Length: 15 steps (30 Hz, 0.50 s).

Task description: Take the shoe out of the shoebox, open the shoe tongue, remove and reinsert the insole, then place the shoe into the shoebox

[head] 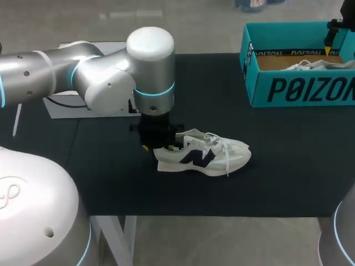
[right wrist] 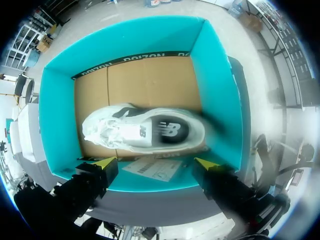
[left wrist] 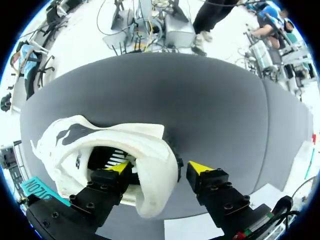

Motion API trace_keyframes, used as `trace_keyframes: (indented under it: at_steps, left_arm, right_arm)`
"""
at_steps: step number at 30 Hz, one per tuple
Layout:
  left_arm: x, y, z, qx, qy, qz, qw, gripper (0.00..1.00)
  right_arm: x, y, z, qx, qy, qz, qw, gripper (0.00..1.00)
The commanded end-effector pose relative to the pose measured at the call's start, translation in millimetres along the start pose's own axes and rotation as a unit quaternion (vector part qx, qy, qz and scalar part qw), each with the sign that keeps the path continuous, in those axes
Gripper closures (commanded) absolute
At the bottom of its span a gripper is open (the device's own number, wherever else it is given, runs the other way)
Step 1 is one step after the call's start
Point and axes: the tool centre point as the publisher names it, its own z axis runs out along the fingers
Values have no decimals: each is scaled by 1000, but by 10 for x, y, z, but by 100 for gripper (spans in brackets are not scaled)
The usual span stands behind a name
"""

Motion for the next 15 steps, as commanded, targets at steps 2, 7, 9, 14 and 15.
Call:
trace_keyframes:
  at_steps: [2,7,9,14,15]
  left_arm:
    - [117,77,-361,78,-76,13,994,0]
    - [95,110,-483,103,-136,26,985,0]
    - [95,110,-483,103,-136,26,985,0]
    - [95,110,-483,103,-136,26,985,0]
    - [95,110,-483,103,-136,26,985,0]
  right_arm:
    - [2,-1,0,0,0,0,1000,0]
    - [2,-1,0,0,0,0,1000,0]
    - [2,-1,0,0,0,0,1000,0]
    - [2,-1,0,0,0,0,1000,0]
    - [2,-1,0,0,0,0,1000,0]
